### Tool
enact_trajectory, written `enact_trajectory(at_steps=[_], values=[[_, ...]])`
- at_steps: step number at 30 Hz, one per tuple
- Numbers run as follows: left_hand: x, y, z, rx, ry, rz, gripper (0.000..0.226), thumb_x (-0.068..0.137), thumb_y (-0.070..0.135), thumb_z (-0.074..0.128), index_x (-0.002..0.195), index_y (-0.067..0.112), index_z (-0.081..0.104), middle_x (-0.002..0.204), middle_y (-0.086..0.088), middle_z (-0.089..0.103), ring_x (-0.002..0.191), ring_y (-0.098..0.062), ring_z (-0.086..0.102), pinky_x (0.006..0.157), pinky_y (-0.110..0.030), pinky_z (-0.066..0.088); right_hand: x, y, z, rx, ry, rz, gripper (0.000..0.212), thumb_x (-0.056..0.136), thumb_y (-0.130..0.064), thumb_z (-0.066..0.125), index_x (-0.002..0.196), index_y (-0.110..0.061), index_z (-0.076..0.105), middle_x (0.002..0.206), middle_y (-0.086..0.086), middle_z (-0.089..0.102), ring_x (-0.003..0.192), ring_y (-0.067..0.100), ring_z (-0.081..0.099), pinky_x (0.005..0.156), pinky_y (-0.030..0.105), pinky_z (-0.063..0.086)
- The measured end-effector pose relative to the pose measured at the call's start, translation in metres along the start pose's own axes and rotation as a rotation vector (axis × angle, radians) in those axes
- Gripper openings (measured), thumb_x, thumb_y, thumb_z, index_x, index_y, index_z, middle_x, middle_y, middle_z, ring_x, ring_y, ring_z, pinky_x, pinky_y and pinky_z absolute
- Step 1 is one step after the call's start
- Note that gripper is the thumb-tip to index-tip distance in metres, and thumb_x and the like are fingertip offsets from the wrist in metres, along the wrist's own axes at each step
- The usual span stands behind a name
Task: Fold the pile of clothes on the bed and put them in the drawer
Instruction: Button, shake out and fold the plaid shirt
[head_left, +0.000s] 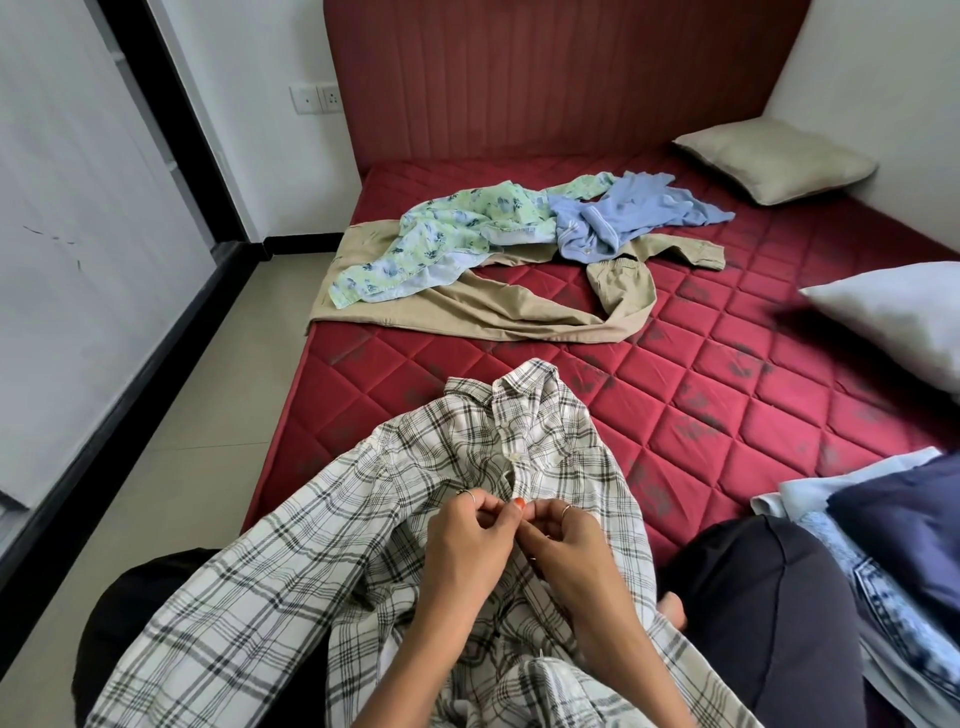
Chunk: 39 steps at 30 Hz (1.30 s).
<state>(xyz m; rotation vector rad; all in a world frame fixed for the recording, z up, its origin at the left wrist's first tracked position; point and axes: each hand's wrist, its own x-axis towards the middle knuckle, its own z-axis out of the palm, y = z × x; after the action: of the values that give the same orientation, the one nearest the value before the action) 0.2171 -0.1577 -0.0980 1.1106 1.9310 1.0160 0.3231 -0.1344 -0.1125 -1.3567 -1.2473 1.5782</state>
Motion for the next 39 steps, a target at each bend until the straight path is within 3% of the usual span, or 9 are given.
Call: enact_trajectory(at_steps=[5,11,16,18,23,29,32,36,39], values=[[0.0,0.002,0.001,0.018,0.016,0.063,0.008,0.091,0.026,0.062,0.094,0.024,0.054,0.077,0.005,0.067,0.06,-0.002,0.06,0.047,-0.012,0.042,0.001,0.001,0.001,0.046,-0.006,0.02,0.005,0.091,-0.005,0.061,0.089,-0.003,0.058,0.055,-0.002,0.052,0.038,-0.001,0.042,0.038,0.013,0.032],[0.003,-0.002,0.006,0.091,0.025,0.124,0.004,0.092,0.017,0.057,0.093,0.016,0.061,0.083,0.01,0.064,0.067,-0.004,0.058,0.055,-0.014,0.042,0.004,0.007,0.003,-0.026,0.077,-0.002,0.009,0.087,-0.01,0.068,0.082,-0.008,0.06,0.06,0.002,0.06,0.05,0.008,0.05,0.048,0.022,0.039],[0.004,-0.002,0.004,-0.011,-0.004,0.075,0.014,0.091,0.012,0.057,0.089,0.026,0.054,0.082,0.005,0.07,0.068,-0.003,0.06,0.052,-0.01,0.04,-0.003,0.003,0.006,-0.268,0.148,-0.139,0.01,0.087,-0.014,0.067,0.08,-0.017,0.06,0.063,-0.004,0.062,0.049,-0.002,0.052,0.047,0.013,0.039],[0.004,-0.003,0.004,-0.042,-0.01,0.056,0.018,0.091,0.012,0.058,0.087,0.029,0.052,0.08,0.002,0.071,0.063,-0.007,0.06,0.049,-0.011,0.04,-0.006,0.0,0.007,-0.339,0.167,-0.176,0.012,0.087,-0.015,0.066,0.079,-0.02,0.058,0.065,-0.002,0.063,0.051,0.0,0.054,0.048,0.015,0.04],[0.003,-0.006,0.005,-0.168,-0.024,-0.027,0.022,0.091,0.01,0.06,0.095,0.03,0.051,0.081,0.004,0.073,0.078,-0.011,0.066,0.065,-0.026,0.046,-0.009,-0.001,0.008,-0.346,0.202,-0.202,0.005,0.086,-0.017,0.064,0.082,-0.017,0.061,0.065,0.003,0.067,0.051,0.004,0.054,0.047,0.018,0.04],[0.002,-0.007,0.009,-0.213,0.001,-0.054,0.023,0.092,0.006,0.058,0.095,0.027,0.047,0.084,0.006,0.072,0.076,-0.008,0.064,0.061,-0.021,0.042,-0.006,0.002,0.006,-0.337,0.19,-0.169,0.008,0.086,-0.012,0.061,0.079,-0.017,0.061,0.063,0.004,0.064,0.046,0.004,0.046,0.045,0.02,0.036],[0.001,-0.007,0.009,-0.211,0.007,-0.062,0.019,0.093,0.007,0.057,0.096,0.023,0.046,0.085,0.007,0.07,0.07,0.001,0.061,0.054,-0.013,0.041,-0.001,0.006,0.005,-0.118,0.141,-0.057,0.01,0.088,-0.003,0.057,0.081,-0.009,0.061,0.063,0.008,0.06,0.054,0.014,0.052,0.052,0.028,0.042],[0.0,-0.005,0.007,-0.225,0.002,-0.07,0.015,0.094,0.007,0.055,0.097,0.02,0.047,0.089,0.002,0.069,0.06,0.003,0.059,0.047,-0.008,0.042,0.003,0.004,0.0,0.415,0.011,0.2,0.015,0.088,0.008,0.051,0.079,-0.002,0.057,0.06,0.009,0.052,0.048,0.013,0.048,0.046,0.02,0.043],[0.0,-0.003,0.007,-0.215,-0.017,-0.056,0.013,0.094,0.008,0.056,0.094,0.019,0.048,0.091,0.0,0.068,0.06,0.004,0.059,0.047,-0.007,0.041,0.009,0.006,-0.004,0.612,-0.028,0.335,0.017,0.088,0.009,0.048,0.078,-0.001,0.056,0.057,0.008,0.054,0.044,0.012,0.05,0.043,0.019,0.045]])
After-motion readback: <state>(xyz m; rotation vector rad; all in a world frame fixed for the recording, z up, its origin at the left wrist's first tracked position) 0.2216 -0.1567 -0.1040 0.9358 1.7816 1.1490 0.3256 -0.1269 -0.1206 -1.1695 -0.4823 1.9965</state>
